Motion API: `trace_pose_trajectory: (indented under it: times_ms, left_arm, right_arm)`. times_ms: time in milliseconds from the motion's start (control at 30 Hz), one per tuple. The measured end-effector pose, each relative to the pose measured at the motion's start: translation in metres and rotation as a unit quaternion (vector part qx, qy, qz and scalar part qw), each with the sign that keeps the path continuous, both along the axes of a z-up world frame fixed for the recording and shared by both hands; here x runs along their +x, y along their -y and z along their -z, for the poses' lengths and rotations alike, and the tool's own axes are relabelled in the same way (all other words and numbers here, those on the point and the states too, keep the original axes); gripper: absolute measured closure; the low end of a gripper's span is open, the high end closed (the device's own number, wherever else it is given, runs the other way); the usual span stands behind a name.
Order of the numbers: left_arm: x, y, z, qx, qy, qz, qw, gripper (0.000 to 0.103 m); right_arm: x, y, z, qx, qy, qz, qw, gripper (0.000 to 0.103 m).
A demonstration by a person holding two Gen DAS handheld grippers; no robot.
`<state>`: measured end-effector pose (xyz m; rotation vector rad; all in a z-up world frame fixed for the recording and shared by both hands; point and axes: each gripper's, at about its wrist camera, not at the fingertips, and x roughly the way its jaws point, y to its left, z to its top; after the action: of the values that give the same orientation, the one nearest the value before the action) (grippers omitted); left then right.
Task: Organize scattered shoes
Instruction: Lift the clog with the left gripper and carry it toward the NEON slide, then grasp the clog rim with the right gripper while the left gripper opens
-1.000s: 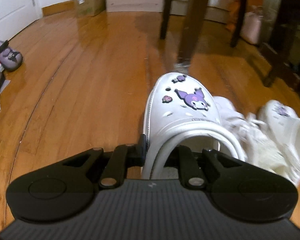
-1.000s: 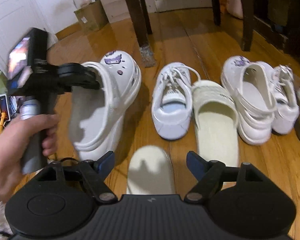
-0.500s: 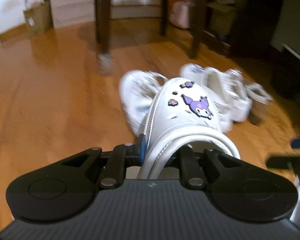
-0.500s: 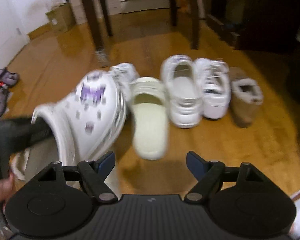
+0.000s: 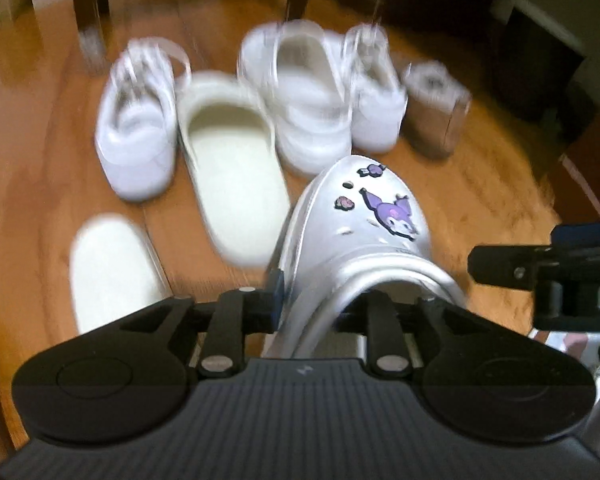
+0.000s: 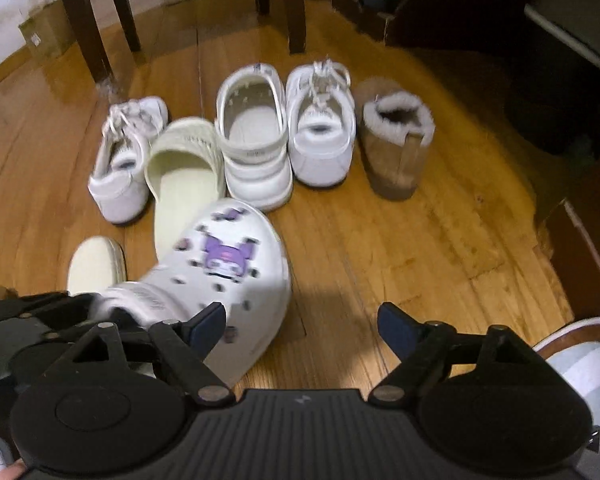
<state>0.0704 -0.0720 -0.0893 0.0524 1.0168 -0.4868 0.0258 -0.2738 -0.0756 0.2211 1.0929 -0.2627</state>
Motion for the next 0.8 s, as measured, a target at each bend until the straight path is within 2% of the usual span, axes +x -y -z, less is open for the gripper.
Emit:
trace_pose_trajectory:
  times_ms: [67, 133, 233, 267, 333, 367, 433, 467, 533, 633, 700, 733, 767, 800]
  left_arm:
    - [-0.002, 0.001, 0.005, 0.008, -0.012, 0.002, 0.9999, 0.038]
    - [-0.004, 0.002, 0.01, 0.015, -0.023, 0.004, 0.9996, 0.03]
    - [-0.008, 0.0, 0.017, 0.023, -0.039, 0.005, 0.999, 0.027]
    - [-0.009, -0.007, 0.017, 0.015, -0.041, 0.002, 0.9991, 0.027]
    - [-0.014, -0.026, 0.018, -0.001, -0.044, -0.001, 0.999, 0.025]
    - [-0.016, -0.035, 0.021, -0.008, -0.049, -0.003, 0.9988, 0.025]
    - [-0.017, -0.042, 0.024, -0.019, -0.056, -0.004, 0.9982, 0.025]
    - [-0.017, -0.044, 0.027, -0.03, -0.063, 0.002, 0.9976, 0.025]
    - [-0.016, -0.047, 0.033, -0.048, -0.075, 0.017, 0.9959, 0.025]
    - [-0.017, -0.052, 0.035, -0.047, -0.07, 0.022, 0.9962, 0.025]
    - [-0.02, -0.057, 0.034, -0.046, -0.065, 0.03, 0.9964, 0.025]
    - [-0.022, -0.058, 0.034, -0.044, -0.062, 0.033, 0.9966, 0.025]
    - [-0.026, -0.059, 0.037, -0.039, -0.058, 0.038, 0.9969, 0.025]
    - [-0.029, -0.06, 0.038, -0.036, -0.053, 0.041, 0.9971, 0.025]
  right_arm:
    - [0.002, -0.002, 0.008, 0.0, -0.011, -0.008, 1.0, 0.019]
    - [0.005, -0.005, 0.016, 0.0, -0.019, -0.011, 1.0, 0.019]
    - [0.011, -0.014, 0.02, 0.007, -0.028, -0.03, 0.999, 0.02]
    - [0.019, -0.022, 0.015, 0.009, -0.03, -0.053, 0.998, 0.025]
    - [0.03, -0.033, 0.008, 0.002, -0.034, -0.085, 0.996, 0.023]
    - [0.037, -0.043, 0.004, -0.012, -0.047, -0.119, 0.992, 0.023]
    - [0.052, -0.063, -0.003, -0.041, -0.072, -0.187, 0.979, 0.017]
    - [0.059, -0.073, -0.006, -0.053, -0.084, -0.218, 0.971, 0.017]
    - [0.067, -0.08, -0.007, -0.048, -0.117, -0.242, 0.962, 0.017]
    - [0.074, -0.099, -0.005, -0.04, -0.169, -0.292, 0.941, 0.015]
    - [0.072, -0.104, 0.004, -0.033, -0.184, -0.332, 0.925, 0.018]
    - [0.071, -0.107, 0.009, -0.037, -0.193, -0.352, 0.915, 0.023]
    - [0.063, -0.111, 0.015, -0.097, -0.209, -0.378, 0.897, 0.027]
    - [0.059, -0.112, 0.015, -0.118, -0.204, -0.392, 0.889, 0.027]
